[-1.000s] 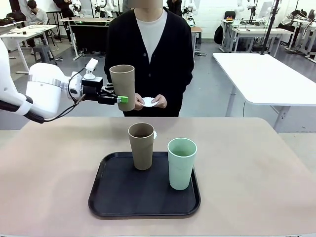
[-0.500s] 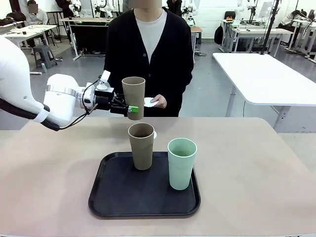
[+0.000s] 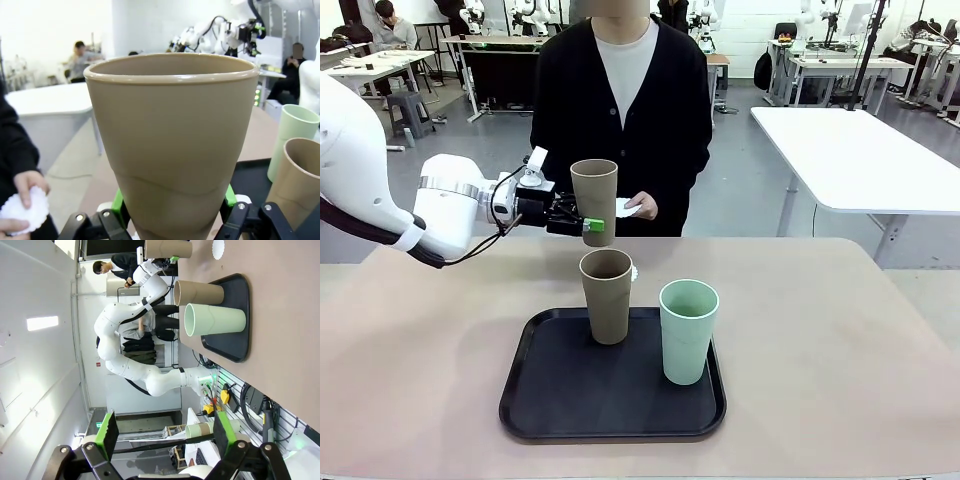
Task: Place coasters on the table and set cups on them.
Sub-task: Pick up one Reusable plastic cup and place it on a coaster set by the human.
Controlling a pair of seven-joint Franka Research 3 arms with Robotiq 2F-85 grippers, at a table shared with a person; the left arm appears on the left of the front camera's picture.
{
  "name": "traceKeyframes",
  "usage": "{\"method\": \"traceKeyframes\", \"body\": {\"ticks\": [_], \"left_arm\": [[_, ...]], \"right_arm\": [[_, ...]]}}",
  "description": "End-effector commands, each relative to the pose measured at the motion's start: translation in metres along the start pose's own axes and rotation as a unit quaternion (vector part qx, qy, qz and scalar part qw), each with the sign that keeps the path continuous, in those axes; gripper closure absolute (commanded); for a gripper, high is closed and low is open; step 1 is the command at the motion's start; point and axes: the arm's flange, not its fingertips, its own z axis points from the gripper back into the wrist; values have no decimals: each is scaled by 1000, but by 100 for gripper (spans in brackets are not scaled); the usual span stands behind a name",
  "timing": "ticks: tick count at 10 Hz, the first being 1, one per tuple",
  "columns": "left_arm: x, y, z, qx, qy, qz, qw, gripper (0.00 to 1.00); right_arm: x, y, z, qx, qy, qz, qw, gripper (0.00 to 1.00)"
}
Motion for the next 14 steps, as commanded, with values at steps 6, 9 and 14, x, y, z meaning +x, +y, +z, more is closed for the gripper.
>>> {"method": "traceKeyframes", "body": {"ticks": [6,9,14], "left_arm": [[-5,0,1,4,4,5,1000,18],[-15,15,-8,24,-3,-11,1000,18],[-35,18,-23,18,-4,-15,1000,18]], "right_arm": [[0,1,0,3,0,2,1000,0],[0,1,0,3,0,2,1000,0],[0,1,0,3,0,2,1000,0]]}}
